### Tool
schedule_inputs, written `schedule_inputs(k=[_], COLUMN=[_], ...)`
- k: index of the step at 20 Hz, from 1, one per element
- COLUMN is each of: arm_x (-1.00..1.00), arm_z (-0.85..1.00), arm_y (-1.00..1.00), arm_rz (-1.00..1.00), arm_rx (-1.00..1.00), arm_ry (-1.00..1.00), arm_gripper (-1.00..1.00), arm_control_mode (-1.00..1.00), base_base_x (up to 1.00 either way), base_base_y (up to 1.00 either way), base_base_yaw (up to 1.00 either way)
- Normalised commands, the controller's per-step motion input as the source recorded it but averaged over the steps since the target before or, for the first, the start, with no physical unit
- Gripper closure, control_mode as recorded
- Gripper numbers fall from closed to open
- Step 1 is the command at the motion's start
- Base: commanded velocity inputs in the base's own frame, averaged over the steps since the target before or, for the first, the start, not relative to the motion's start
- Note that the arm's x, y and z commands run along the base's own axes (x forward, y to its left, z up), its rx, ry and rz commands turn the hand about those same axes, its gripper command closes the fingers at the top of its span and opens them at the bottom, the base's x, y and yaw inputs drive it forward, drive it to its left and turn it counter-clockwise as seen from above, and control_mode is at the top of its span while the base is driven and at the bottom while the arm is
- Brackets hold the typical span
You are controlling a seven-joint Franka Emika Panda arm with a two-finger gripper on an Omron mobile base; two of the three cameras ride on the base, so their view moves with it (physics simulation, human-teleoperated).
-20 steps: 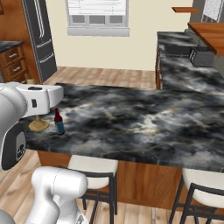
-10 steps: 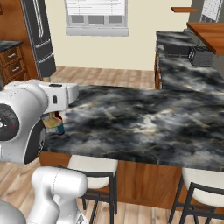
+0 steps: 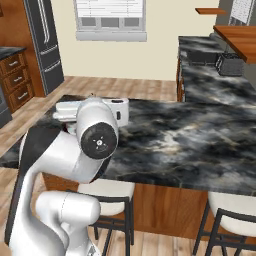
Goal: Get the candle and the beer from the cabinet and move them to the dining counter.
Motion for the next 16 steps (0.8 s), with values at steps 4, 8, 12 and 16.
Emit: schedule_inputs(k=[4,8,12,16], arm_x=[0.81,0.85,0.74,0.59], arm_z=[-0.21,-0.24,-0.32,-0.47], arm_y=[-0.12,0.0,0.0,0.14], arm_rz=[0.09,0.12,0.13,0.18], arm_rx=[0.0,0.0,0.0,0.0], arm_ry=[0.02,0.04,0.02,0.0], arm_gripper=[1.0,1.0,1.0,1.0], arm_control_mode=[-1.0,-1.0,-1.0,-1.0], base_base_x=[0.0,0.0,0.0,0.0], base_base_y=[0.0,0.0,0.0,0.0], base_base_yaw=[0.0,0.0,0.0,0.0])
